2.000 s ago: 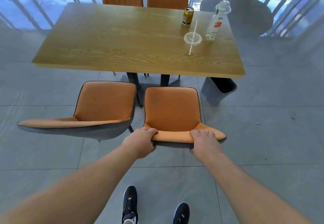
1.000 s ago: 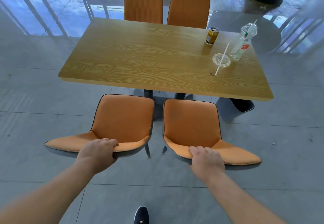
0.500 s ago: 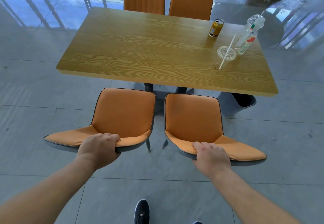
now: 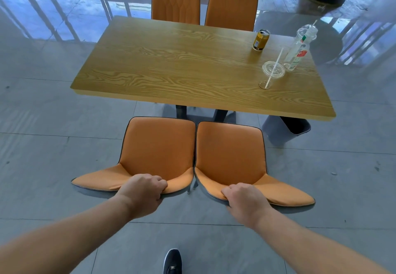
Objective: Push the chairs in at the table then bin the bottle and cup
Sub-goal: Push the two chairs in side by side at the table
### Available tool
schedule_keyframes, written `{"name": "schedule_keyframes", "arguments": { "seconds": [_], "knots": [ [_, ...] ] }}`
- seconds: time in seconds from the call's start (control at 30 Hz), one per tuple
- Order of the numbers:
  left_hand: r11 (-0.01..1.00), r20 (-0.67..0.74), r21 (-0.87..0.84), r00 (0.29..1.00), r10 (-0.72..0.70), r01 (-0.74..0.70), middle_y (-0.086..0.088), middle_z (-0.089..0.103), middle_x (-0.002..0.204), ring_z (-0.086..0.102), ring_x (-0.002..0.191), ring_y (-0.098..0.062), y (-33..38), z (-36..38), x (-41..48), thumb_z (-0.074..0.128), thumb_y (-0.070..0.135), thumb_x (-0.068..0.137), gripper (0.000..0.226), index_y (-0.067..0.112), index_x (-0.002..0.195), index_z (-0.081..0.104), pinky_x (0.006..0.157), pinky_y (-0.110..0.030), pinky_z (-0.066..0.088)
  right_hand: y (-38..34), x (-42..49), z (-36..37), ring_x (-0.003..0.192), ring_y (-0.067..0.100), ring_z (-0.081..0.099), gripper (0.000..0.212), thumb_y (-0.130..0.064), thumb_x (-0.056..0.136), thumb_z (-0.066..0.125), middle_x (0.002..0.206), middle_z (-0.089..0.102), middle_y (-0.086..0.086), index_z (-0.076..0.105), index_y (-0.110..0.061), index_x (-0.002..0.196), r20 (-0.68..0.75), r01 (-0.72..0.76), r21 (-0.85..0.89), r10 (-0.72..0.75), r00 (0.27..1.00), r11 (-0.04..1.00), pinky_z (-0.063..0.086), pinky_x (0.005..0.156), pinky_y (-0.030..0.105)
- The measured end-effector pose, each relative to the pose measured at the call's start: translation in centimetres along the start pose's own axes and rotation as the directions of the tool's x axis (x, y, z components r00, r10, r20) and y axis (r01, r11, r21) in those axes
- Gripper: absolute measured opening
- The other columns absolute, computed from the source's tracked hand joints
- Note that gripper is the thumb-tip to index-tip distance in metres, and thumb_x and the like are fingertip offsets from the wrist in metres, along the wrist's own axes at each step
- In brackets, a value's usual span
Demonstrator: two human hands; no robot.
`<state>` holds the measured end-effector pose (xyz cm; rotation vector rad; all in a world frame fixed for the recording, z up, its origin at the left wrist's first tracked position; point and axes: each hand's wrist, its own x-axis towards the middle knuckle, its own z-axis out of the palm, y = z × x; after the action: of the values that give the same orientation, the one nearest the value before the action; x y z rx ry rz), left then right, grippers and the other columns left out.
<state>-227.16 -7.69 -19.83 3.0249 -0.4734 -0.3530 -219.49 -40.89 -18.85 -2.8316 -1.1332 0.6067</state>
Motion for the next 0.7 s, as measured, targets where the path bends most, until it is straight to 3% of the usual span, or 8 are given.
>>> {"name": "schedule_keyframes", "arguments": {
  "seconds": [0.13, 0.33, 0.47, 0.6, 0.7],
  "knots": [
    [0.999, -0.057, 0.007, 0.998, 0.042, -0.041, 0.012, 0.058, 0.066, 0.051, 0.049, -0.01, -1.3, 0.1, 0.5, 0.068, 0.038, 0.078, 0.012, 0.028, 0.075, 0.063, 0.044, -0.022, 0.043, 0.9, -0.1, 0.5, 0.064, 0.018, 0.06, 0.016, -0.025, 0.075, 0.075, 0.072, 0.063, -0.005, 0.059, -0.023, 0.077, -0.076, 0.018, -0.021, -0.02, 0.997, 1.0, 0.039, 0.052, 0.026],
    [0.983, -0.046, -0.037, 0.982, -0.182, 0.18, 0.016, 0.059, 0.076, 0.055, 0.066, -0.01, -0.7, -0.9, 2.4, 0.048, 0.055, 0.076, 0.025, 0.036, 0.088, 0.06, 0.056, -0.026, 0.048, -0.4, 2.1, -0.5, 0.071, 0.017, 0.059, 0.005, -0.028, 0.086, 0.065, 0.081, 0.066, -0.005, 0.066, -0.024, 0.087, -0.131, -0.042, 0.008, 0.043, 0.99, 0.999, 0.045, 0.057, 0.026],
    [0.976, -0.01, -0.049, 0.977, -0.211, 0.211, 0.019, 0.066, 0.086, 0.059, 0.074, -0.008, -0.7, -0.7, 2.3, 0.048, 0.057, 0.079, 0.031, 0.041, 0.101, 0.061, 0.06, -0.023, 0.047, -0.8, 2.0, -0.1, 0.07, 0.016, 0.057, 0.008, -0.033, 0.086, 0.064, 0.08, 0.065, -0.007, 0.067, -0.026, 0.088, -0.129, -0.08, 0.018, 0.082, 0.988, 0.997, 0.051, 0.056, 0.028],
    [0.971, 0.029, -0.034, 0.971, -0.236, 0.237, 0.019, 0.064, 0.087, 0.059, 0.077, -0.008, -0.7, -0.8, 2.5, 0.044, 0.058, 0.078, 0.033, 0.041, 0.1, 0.06, 0.062, -0.024, 0.047, -0.6, 2.0, 0.0, 0.073, 0.017, 0.053, 0.009, -0.034, 0.084, 0.06, 0.081, 0.06, -0.007, 0.062, -0.026, 0.088, -0.105, -0.107, 0.027, 0.109, 0.988, 0.994, 0.044, 0.056, 0.028],
    [0.961, 0.101, -0.062, 0.959, -0.263, 0.27, 0.02, 0.063, 0.091, 0.058, 0.08, -0.007, -0.5, -1.5, 2.5, 0.046, 0.058, 0.079, 0.033, 0.042, 0.104, 0.059, 0.067, -0.024, 0.049, -1.0, 2.0, -0.6, 0.079, 0.017, 0.051, 0.013, -0.038, 0.087, 0.058, 0.087, 0.056, -0.008, 0.057, -0.027, 0.093, -0.044, -0.151, 0.035, 0.152, 0.987, 0.988, 0.05, 0.062, 0.03]
  ]
}}
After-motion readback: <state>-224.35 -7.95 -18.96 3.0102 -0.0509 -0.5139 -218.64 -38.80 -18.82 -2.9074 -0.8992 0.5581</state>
